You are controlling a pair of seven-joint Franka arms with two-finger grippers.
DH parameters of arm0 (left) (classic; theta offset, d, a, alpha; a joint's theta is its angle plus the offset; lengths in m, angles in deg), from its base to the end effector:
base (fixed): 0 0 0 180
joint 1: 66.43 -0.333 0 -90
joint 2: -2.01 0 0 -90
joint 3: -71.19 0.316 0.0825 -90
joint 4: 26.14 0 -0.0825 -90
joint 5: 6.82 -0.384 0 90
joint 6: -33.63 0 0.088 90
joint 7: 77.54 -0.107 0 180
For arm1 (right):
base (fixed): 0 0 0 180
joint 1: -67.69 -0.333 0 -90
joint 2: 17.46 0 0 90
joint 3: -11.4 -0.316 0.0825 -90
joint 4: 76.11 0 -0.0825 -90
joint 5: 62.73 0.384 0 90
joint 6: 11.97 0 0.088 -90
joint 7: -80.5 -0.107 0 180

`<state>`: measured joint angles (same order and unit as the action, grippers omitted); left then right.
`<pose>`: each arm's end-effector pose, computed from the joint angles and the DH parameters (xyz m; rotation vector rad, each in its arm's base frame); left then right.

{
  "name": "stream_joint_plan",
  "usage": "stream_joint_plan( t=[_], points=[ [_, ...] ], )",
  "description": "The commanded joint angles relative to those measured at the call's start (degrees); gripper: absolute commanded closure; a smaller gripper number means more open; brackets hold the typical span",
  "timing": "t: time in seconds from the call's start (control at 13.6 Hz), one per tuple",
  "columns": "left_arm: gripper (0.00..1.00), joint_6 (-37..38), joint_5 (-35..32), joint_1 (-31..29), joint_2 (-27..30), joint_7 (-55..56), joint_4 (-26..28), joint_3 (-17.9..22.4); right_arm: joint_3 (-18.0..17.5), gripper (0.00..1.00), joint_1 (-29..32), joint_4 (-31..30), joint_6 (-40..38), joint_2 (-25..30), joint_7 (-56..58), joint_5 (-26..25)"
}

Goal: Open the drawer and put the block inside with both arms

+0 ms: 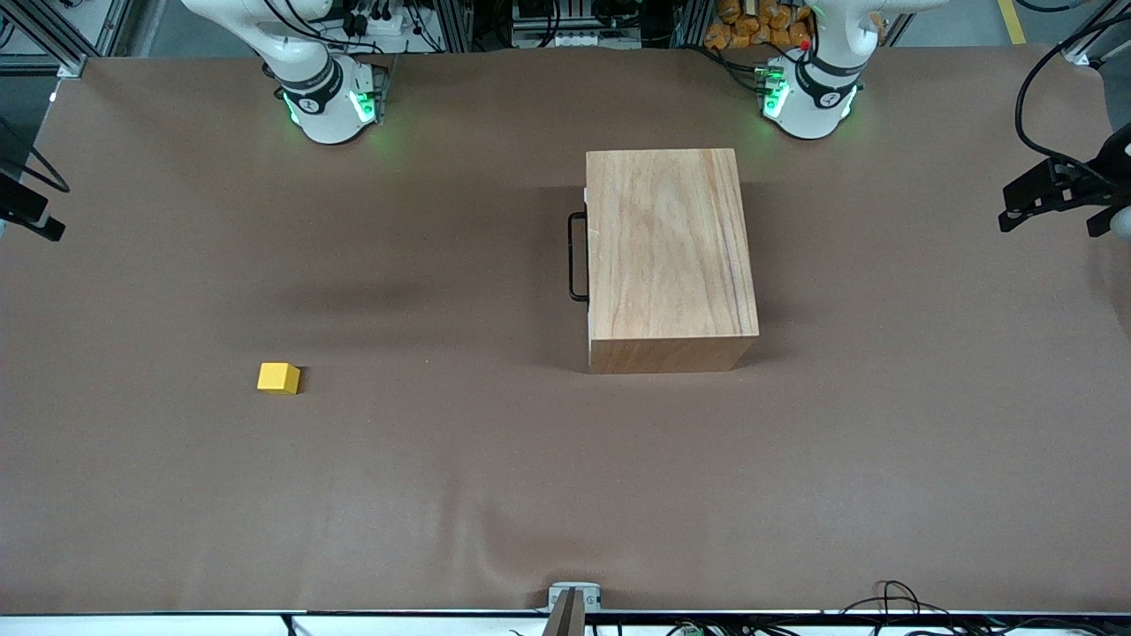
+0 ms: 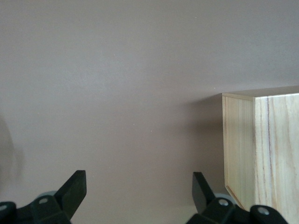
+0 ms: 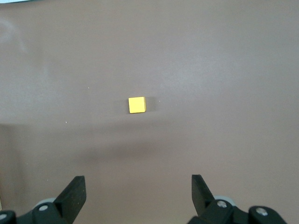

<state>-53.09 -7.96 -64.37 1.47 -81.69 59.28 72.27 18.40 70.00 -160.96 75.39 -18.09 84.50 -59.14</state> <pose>0.5521 -0.0073 0.6518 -3.1181 0.1377 -0.0198 0.5476 -0.0823 0.6568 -3.0810 0.1368 -0.0613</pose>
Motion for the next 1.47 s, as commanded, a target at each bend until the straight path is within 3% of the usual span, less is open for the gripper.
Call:
stream_joint_plan(
  t=[0.0,1.03,1.18,1.4],
  points=[
    [0.0,0.0,0.1,0.0,0.4,0.5,-0.4,0.1,-0.9,0.0,0.2,-0.3,-0.7,0.3,0.1,0.8],
    [0.0,3.0,0.9,0.4,-0.1,0.4,-0.3,-0.4,-0.5,0.0,-0.6,0.2,-5.7,0.5,0.7,0.7],
    [0.0,3.1,3.7,1.0,-0.3,0.6,-0.4,-0.5,-0.7,0.0,0.9,-0.1,-5.5,0.3,0.7,1.1],
    [0.0,3.1,6.7,3.5,-1.9,9.1,-0.5,-4.2,-0.7,0.0,0.9,-0.1,-5.2,0.2,0.8,1.8]
  ],
)
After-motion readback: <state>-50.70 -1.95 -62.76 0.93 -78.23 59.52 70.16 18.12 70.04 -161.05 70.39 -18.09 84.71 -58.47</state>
